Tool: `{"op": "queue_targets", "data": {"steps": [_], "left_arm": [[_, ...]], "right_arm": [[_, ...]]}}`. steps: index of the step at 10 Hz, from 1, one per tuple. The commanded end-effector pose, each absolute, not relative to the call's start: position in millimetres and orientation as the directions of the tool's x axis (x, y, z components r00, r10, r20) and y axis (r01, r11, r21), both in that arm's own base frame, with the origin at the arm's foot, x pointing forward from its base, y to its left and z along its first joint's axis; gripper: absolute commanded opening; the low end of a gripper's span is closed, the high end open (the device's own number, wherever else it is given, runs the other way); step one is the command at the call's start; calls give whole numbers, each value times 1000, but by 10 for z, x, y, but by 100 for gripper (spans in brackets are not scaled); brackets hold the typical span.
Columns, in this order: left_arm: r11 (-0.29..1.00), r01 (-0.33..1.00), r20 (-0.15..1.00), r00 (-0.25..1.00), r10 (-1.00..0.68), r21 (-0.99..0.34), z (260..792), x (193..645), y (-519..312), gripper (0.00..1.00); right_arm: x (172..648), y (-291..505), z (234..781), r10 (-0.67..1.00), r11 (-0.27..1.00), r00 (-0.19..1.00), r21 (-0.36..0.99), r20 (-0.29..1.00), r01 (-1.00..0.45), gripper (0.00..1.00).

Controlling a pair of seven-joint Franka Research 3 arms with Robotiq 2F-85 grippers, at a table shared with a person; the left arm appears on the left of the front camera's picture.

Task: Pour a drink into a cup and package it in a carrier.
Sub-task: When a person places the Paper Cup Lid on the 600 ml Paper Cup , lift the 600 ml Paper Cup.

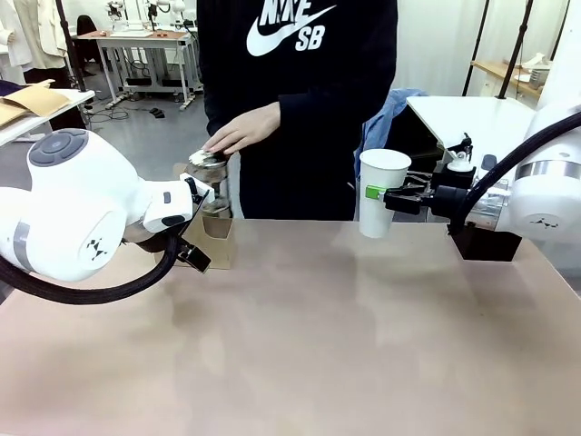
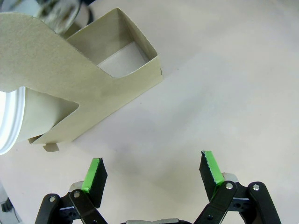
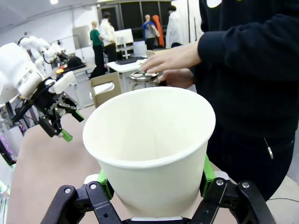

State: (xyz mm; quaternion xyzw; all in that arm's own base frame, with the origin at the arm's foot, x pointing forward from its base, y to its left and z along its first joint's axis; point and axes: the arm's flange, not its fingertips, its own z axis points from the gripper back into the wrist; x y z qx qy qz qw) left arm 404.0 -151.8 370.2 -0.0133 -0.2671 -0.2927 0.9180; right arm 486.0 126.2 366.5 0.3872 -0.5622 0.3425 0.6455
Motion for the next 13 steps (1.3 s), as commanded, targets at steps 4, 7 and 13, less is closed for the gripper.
{"op": "queue_targets", "data": {"steps": [4,7,13], "left_arm": [[828,545,499,686,-530,131,3704,4038,-1514,100],[828,545,499,686,-530,131,3704,4038,-1514,100],[828,545,499,686,-530,131,3704,4038,-1514,100]], "right_arm": [[4865,1284,3690,11,465,127,107,992,-879,80],[4865,1284,3690,11,465,127,107,992,-879,80],[4865,1284,3690,11,465,127,107,992,-879,80]]}}
